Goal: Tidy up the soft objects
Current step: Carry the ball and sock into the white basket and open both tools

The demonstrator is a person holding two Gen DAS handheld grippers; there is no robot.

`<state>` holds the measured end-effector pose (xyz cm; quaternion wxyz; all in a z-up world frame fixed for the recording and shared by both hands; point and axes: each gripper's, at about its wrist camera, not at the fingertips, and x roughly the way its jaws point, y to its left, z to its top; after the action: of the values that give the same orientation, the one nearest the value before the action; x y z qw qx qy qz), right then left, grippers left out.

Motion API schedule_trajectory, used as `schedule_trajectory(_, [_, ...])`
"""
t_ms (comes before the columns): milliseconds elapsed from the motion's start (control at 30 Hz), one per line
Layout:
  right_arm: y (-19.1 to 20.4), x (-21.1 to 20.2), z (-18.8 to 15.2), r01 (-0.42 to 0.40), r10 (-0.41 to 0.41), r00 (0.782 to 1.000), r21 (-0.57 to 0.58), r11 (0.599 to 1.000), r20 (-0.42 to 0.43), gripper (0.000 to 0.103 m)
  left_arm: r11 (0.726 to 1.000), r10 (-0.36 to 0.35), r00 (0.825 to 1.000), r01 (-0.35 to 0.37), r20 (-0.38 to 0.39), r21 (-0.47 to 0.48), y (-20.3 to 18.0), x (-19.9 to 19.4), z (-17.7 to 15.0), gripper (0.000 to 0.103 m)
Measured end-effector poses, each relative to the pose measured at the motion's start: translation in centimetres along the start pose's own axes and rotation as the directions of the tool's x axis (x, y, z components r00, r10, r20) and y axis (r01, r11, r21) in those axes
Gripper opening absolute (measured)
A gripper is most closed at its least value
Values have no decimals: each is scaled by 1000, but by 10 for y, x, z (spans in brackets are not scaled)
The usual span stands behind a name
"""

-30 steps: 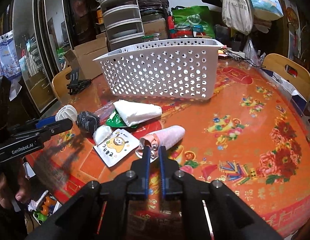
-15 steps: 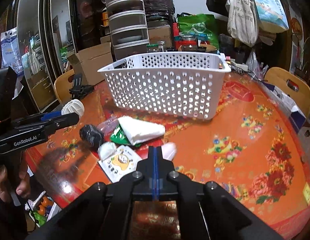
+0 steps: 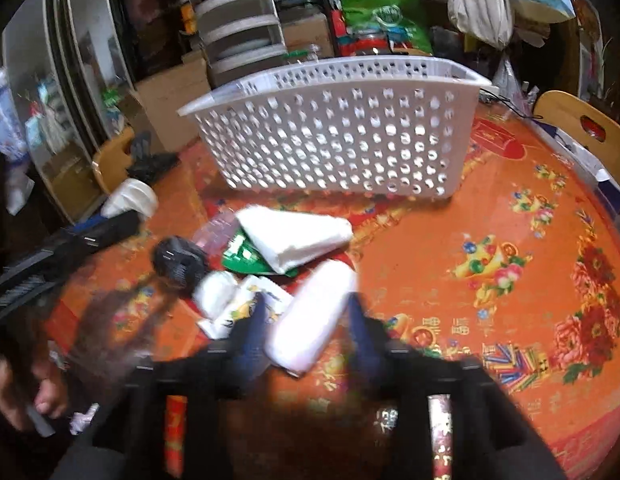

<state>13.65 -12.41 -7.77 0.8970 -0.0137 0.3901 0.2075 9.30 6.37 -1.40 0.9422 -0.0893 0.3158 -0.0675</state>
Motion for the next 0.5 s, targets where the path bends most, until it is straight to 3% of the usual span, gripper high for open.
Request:
schedule_trajectory(200, [6, 16, -2, 26, -26, 999, 0, 1000, -38, 56, 1000, -10, 1000, 10, -12, -14, 10, 3, -5, 41])
schedule_trajectory(233, [7, 20, -2, 28, -29, 998, -6, 1000, -49, 41, 1000, -12, 1000, 11, -12, -15, 11, 3, -5, 41])
schedule_trajectory(400, [5, 19, -3, 21, -21, 999, -2, 1000, -40, 30, 1000, -1, 1000, 1, -5, -12, 13, 0, -3, 41])
schedule_trajectory(500, [1, 4, 4, 26, -26, 1000, -5, 1000, 2, 29, 1000, 7, 1000, -7, 1, -1, 12, -3, 2, 41])
